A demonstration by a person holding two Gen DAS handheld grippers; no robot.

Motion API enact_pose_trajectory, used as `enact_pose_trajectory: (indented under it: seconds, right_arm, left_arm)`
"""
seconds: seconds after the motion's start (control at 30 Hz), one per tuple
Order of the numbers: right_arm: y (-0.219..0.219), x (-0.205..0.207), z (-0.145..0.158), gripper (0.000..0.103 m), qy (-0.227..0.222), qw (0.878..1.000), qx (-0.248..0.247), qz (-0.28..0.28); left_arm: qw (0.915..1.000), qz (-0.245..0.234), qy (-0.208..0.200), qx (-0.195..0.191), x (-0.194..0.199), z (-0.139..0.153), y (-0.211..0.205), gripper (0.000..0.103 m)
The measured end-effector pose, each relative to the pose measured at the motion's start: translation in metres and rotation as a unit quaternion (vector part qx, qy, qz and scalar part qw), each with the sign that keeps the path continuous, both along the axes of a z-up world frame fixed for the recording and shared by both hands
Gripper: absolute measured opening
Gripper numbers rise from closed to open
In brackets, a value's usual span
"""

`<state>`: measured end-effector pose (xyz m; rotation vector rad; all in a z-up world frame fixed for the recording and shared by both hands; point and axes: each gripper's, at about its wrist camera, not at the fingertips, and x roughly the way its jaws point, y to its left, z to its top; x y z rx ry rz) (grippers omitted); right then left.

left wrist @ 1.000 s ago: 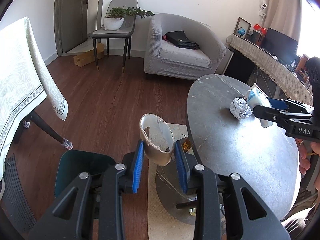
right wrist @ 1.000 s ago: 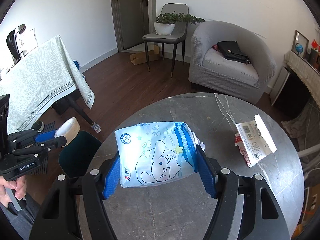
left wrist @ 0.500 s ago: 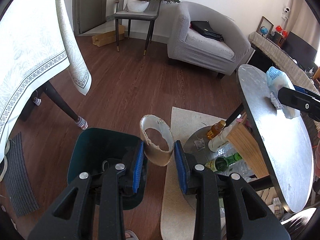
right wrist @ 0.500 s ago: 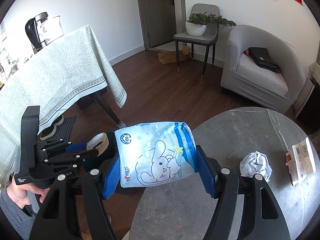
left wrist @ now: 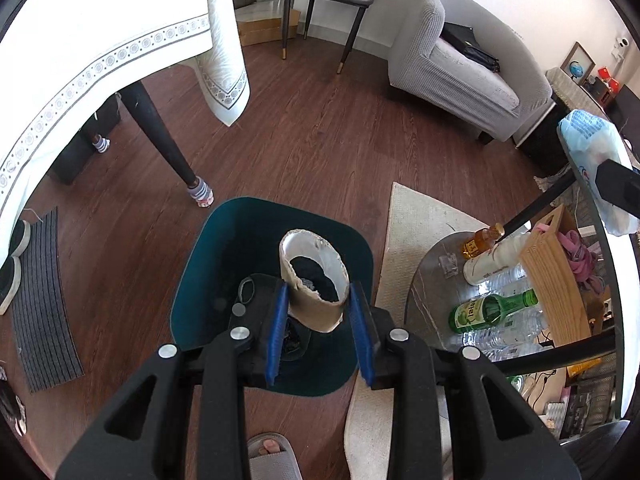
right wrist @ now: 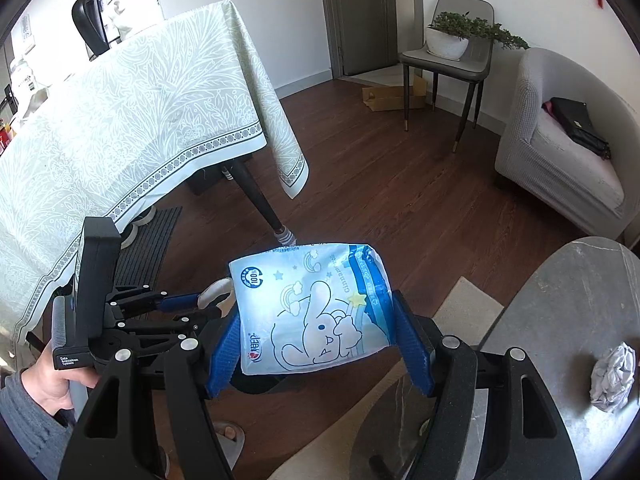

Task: Collect trash
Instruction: 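Carry the tape core and tissue pack over the teal bin and open both grippers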

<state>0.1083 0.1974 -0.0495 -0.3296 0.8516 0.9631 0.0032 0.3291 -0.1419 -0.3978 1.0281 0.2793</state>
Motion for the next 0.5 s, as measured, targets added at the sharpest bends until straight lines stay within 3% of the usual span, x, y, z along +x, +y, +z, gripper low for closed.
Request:
enact_pose_trajectory:
  seconds: [0.5]
  right_arm:
    - [0.061, -0.013, -0.037, 0.069, 0.022, 0.999, -0.024, 0.039]
  left_arm:
    - [0.9991, 0.033, 0.023, -0.008, -0.018, -0.019, 0.041, 0.033]
